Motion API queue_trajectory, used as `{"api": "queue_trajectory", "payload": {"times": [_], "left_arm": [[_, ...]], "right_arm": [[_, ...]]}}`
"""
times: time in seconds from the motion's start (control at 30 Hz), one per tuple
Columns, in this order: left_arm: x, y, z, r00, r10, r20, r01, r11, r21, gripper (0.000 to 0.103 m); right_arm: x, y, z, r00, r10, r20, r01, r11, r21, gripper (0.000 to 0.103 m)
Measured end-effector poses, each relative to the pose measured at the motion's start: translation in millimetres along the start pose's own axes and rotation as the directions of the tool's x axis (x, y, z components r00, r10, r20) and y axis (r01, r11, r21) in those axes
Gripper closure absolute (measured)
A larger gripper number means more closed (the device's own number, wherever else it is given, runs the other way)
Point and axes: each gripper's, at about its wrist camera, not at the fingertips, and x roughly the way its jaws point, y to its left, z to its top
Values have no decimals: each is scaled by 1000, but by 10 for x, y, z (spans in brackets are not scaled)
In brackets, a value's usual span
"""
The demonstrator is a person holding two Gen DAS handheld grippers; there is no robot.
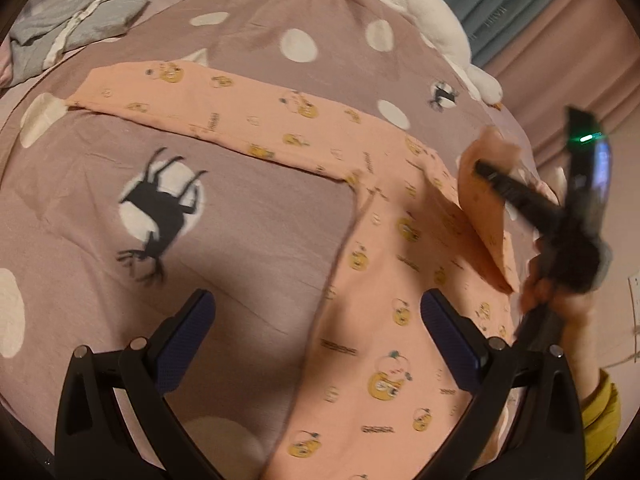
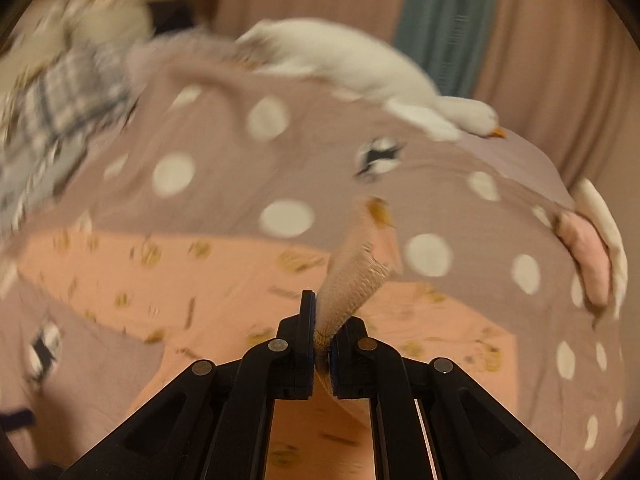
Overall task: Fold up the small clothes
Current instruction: 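Fold the held sleeve across the shirt body with the right gripper and release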
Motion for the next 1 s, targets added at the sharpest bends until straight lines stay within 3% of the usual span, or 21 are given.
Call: {"api": "queue_trajectory", "payload": {"times": [0.23,0.3,0.33,0.4,0.5,0.57,0.63,0.73,0.87,0.93,1.0], "left_arm": [[7,285,79,1000,25,8,-25,997,-77,1],[-17,312,100,999,26,19,-24,996,-90,1],[-28,311,113,999,24,23,-22,995,-93,1],[-27,258,162,1000,8,29,-5,996,-84,0],[35,32,268,999,-29,33,30,999,-24,1],[138,-196,350,993,-114,12,114,993,18,1],[241,-387,408,986,-167,-11,168,985,43,4],[468,-768,507,961,-271,-59,276,957,90,10],[952,-1134,606,909,-379,-174,395,916,66,34],[1135,-1275,609,901,-379,-210,404,911,87,54],[1353,-1388,616,907,-344,-244,381,917,122,76]], "right_arm": [[226,528,-147,995,62,-82,-75,983,-168,95],[303,595,-187,979,103,-178,-136,974,-183,83],[301,601,-202,974,128,-184,-161,971,-178,80],[174,490,-215,948,262,-183,-289,947,-142,80],[-65,187,-245,900,418,-123,-426,903,-48,57],[-207,-57,-322,884,464,-48,-463,886,31,48],[-267,-349,-446,880,475,3,-471,872,132,48],[-259,-758,-672,899,436,43,-432,867,247,48],[-161,-1179,-923,918,394,34,-377,847,373,49],[-135,-1335,-1027,919,391,45,-371,823,431,53],[-127,-1477,-1113,922,382,59,-362,802,475,58]]}}
